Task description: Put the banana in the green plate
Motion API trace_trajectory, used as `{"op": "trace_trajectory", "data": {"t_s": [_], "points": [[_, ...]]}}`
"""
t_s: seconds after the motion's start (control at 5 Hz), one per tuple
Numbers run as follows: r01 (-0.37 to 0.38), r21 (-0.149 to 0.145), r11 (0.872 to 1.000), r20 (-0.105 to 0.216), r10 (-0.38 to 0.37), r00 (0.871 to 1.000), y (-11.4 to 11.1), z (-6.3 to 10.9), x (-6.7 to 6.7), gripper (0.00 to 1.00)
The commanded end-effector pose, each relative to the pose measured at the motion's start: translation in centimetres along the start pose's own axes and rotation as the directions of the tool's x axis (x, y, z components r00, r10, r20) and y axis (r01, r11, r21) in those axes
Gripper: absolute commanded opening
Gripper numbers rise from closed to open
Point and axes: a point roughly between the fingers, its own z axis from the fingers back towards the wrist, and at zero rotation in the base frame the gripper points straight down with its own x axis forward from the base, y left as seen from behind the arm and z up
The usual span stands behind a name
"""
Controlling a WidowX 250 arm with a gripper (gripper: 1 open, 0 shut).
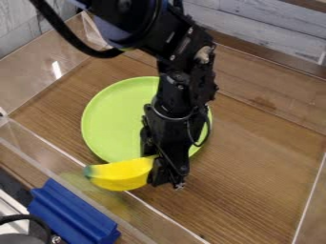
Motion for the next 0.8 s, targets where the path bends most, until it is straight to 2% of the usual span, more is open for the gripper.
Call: {"op": "trace_trajectory", "data": {"t_s": [0.0,0.6], "points": [[-0.026,0.023,0.999,0.067,0.024,0.997,0.73,1.62,0.64,0.00],[-0.046,0.015,0.999,0.057,0.046,0.997,0.85,1.84,0.21,0.00]]}}
